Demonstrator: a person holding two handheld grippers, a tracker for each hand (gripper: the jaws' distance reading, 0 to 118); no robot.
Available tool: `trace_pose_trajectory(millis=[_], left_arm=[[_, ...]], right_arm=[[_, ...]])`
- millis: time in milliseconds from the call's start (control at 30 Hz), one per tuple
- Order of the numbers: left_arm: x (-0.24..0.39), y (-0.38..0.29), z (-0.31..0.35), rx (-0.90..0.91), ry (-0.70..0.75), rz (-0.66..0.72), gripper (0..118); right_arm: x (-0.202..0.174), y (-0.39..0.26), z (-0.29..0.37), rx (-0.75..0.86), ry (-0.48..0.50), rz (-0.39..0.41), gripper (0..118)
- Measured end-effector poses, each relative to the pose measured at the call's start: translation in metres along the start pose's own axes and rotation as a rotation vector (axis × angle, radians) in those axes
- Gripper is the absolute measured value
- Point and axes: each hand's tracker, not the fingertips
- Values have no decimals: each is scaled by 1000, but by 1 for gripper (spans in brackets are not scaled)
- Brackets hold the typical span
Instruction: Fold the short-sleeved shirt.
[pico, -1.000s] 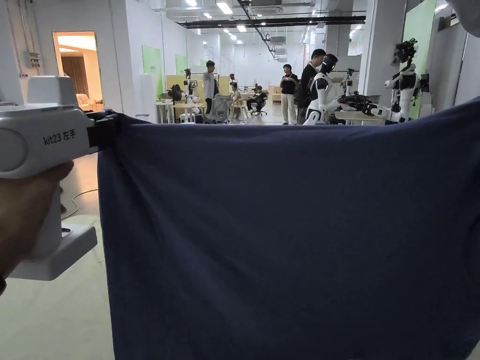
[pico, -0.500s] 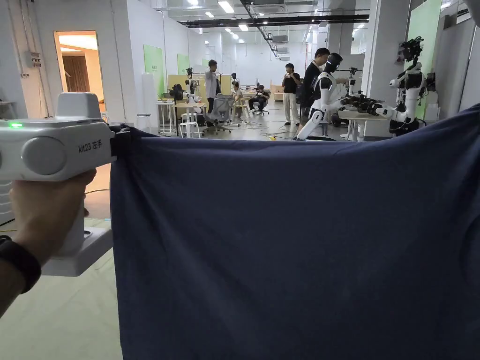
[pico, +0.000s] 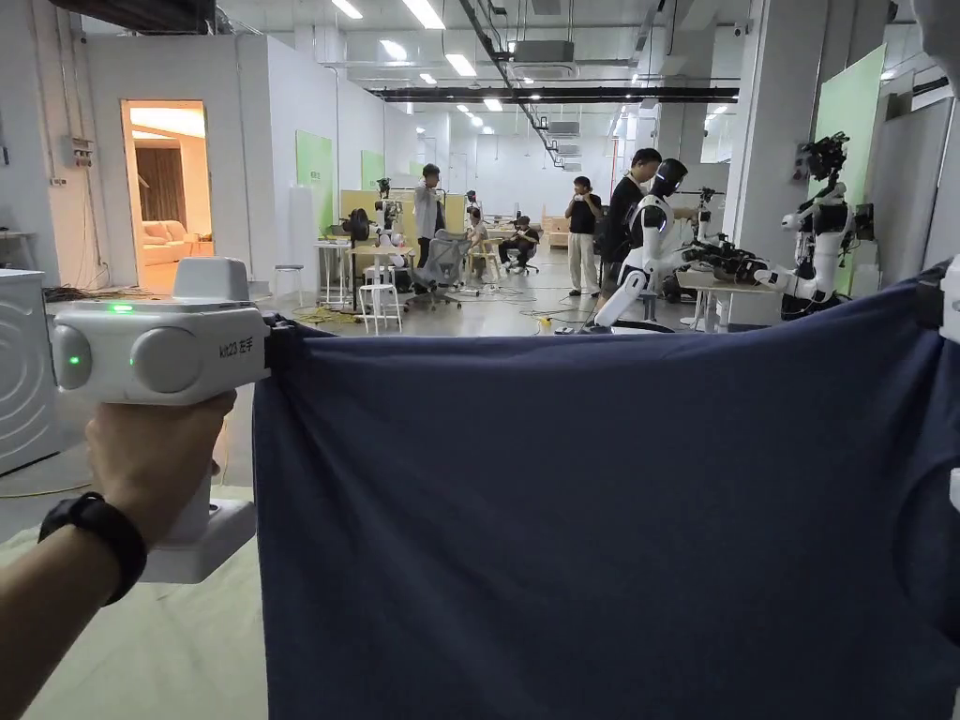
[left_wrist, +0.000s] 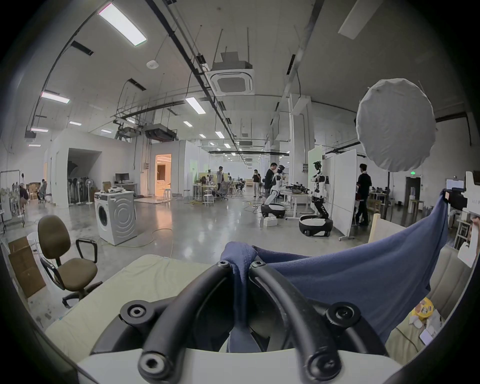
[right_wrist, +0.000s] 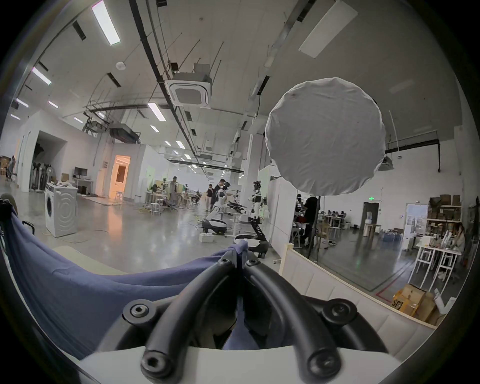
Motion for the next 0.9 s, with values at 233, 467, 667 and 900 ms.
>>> trace_pose_trajectory(millis=[233,467,667,900], left_arm=[[5,0,-43,-18,36,6,7],[0,-51,-36,-69,-30,25,7],[-11,-119,10,-133,-90,32,7],[-27,-229,104,-168,-182,195,7]], right_arm=[[-26,-4,-27,-13,-28,16,3],[-30,-54,-19,-87,53,7,3],[-13,-117,25,-163,133,-55,3],[26,-240,115,-301,248,-174,3]])
